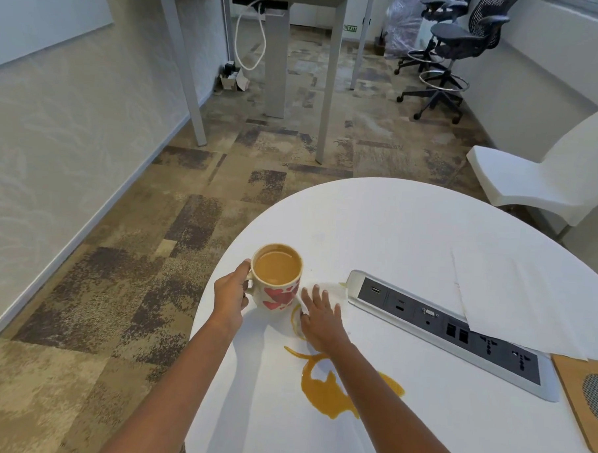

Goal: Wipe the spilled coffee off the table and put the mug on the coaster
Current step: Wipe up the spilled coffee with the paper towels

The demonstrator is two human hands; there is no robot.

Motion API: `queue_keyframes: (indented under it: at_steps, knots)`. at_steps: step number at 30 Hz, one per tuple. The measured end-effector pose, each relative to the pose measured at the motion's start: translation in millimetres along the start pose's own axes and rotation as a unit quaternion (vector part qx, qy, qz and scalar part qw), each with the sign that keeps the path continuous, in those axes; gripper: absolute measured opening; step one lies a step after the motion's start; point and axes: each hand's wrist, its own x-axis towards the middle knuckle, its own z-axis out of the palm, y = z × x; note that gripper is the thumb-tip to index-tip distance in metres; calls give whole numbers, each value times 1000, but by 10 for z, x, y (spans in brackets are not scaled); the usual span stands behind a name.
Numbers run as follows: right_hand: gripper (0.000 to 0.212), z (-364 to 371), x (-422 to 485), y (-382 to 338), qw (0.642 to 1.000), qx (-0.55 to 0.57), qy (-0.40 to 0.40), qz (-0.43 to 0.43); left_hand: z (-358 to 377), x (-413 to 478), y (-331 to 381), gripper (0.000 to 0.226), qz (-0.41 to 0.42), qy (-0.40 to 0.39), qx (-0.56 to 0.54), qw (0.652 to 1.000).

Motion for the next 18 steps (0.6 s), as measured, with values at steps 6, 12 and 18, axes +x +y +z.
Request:
queue_keyframes:
  at_steps: [6,12,18]
  knots:
    - [53,115,-91,-28,995,-49,-14,-84,-35,-32,29,37,-1,16,-23,1000]
    - [54,81,-229,198,967,-141,-51,-204,-45,-78,36,35,-5,21,-33,999]
    - [53,-137,-299,484,928,-218,-99,-285,-51,-104,-1,35,-5,18,-21,1000]
